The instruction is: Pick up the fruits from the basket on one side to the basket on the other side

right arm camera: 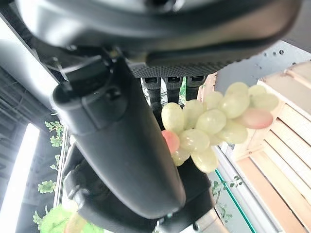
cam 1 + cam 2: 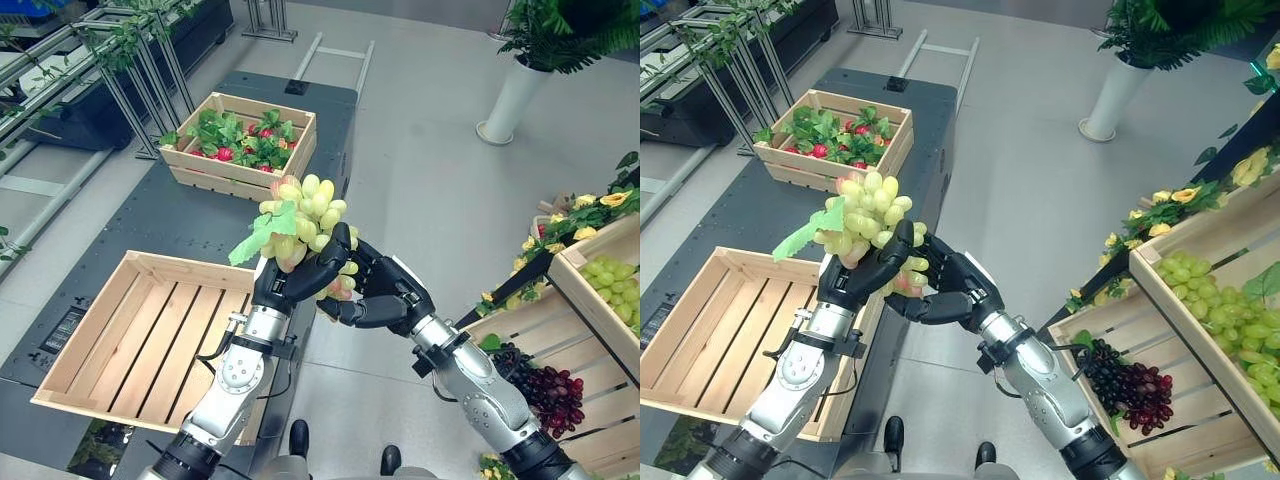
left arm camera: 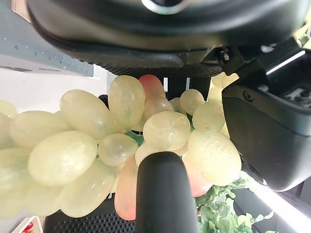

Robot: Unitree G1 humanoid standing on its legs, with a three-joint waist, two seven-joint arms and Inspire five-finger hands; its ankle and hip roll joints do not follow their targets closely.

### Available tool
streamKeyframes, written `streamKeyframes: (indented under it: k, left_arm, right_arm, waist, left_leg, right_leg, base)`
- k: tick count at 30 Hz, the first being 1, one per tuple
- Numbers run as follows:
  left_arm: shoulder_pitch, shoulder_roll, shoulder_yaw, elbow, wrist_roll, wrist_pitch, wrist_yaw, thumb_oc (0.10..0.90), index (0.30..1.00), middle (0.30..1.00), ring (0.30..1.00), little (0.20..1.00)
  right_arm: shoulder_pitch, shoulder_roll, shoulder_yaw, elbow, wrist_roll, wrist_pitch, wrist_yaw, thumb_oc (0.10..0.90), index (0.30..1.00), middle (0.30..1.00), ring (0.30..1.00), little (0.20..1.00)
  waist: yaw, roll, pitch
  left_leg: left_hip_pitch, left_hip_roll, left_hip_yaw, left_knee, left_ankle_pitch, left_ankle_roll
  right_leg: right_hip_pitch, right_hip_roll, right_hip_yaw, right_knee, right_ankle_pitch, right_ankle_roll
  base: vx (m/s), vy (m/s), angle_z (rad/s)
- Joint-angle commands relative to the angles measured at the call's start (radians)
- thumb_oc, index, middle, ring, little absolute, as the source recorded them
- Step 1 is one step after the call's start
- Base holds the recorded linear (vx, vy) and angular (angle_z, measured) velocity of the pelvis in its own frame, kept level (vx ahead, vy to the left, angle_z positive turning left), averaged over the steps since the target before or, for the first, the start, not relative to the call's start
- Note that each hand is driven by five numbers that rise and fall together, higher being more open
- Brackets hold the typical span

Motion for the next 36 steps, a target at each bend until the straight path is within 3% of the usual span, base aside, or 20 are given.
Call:
streamKeyframes:
  k: [1, 24, 25, 26, 27, 36]
  left_arm:
    - [-0.116, -0.032, -0.010, -0.107, -0.026, -0.198, -0.030, 0.400, 0.300, 0.300, 0.300, 0.300]
    - [-0.124, -0.037, -0.022, -0.139, -0.045, -0.205, -0.072, 0.400, 0.300, 0.300, 0.300, 0.300]
    - [-0.123, -0.036, -0.022, -0.136, -0.043, -0.209, -0.073, 0.400, 0.300, 0.300, 0.300, 0.300]
    - [-0.124, -0.038, -0.023, -0.132, -0.038, -0.211, -0.072, 0.400, 0.300, 0.300, 0.300, 0.300]
    - [-0.123, -0.036, -0.023, -0.131, -0.037, -0.212, -0.071, 0.400, 0.300, 0.300, 0.300, 0.300]
    - [-0.124, -0.021, 0.015, -0.115, 0.028, -0.230, 0.003, 0.400, 0.300, 0.300, 0.300, 0.300]
  right_arm:
    - [-0.036, 0.011, 0.010, -0.071, 0.091, -0.054, 0.039, 0.400, 0.300, 0.300, 0.300, 0.300]
    - [-0.018, 0.035, -0.003, -0.032, 0.086, -0.058, -0.003, 0.400, 0.300, 0.300, 0.300, 0.300]
    - [-0.019, 0.036, -0.002, -0.034, 0.085, -0.057, -0.004, 0.602, 0.604, 0.604, 0.604, 0.604]
    - [-0.020, 0.035, -0.003, -0.034, 0.086, -0.057, -0.004, 0.755, 0.832, 0.832, 0.832, 0.832]
    - [-0.021, 0.033, -0.005, -0.033, 0.093, -0.056, 0.001, 0.800, 0.900, 0.900, 0.900, 0.900]
    - [-0.017, 0.003, -0.045, -0.039, 0.101, -0.066, 0.032, 0.800, 0.900, 0.900, 0.900, 0.900]
  waist:
    - [0.003, 0.023, -0.114]
    - [-0.003, 0.025, -0.120]
    - [-0.003, 0.026, -0.120]
    - [-0.003, 0.026, -0.120]
    - [-0.004, 0.025, -0.121]
    - [-0.006, 0.024, -0.122]
  left_leg:
    - [0.048, 0.018, -0.037, 0.002, -0.127, -0.020]
    - [0.050, 0.022, -0.036, 0.002, -0.126, -0.020]
    - [0.050, 0.022, -0.036, 0.002, -0.126, -0.020]
    - [0.050, 0.022, -0.036, 0.002, -0.126, -0.020]
    - [0.051, 0.022, -0.036, 0.002, -0.127, -0.020]
    - [0.052, 0.024, -0.034, 0.002, -0.125, -0.022]
  right_leg:
    - [-0.048, 0.038, -0.003, 0.004, 0.048, -0.046]
    - [-0.048, 0.037, 0.002, 0.005, 0.048, -0.047]
    - [-0.048, 0.037, 0.002, 0.005, 0.048, -0.047]
    - [-0.049, 0.038, 0.002, 0.005, 0.048, -0.047]
    - [-0.048, 0.038, 0.003, 0.005, 0.048, -0.047]
    - [-0.048, 0.040, 0.007, 0.008, 0.046, -0.048]
  base:
    - [0.00, 0.000, 0.00]
    - [0.00, 0.000, 0.00]
    - [0.00, 0.000, 0.00]
    - [0.00, 0.000, 0.00]
    - [0.00, 0.000, 0.00]
    - [0.00, 0.001, -0.01]
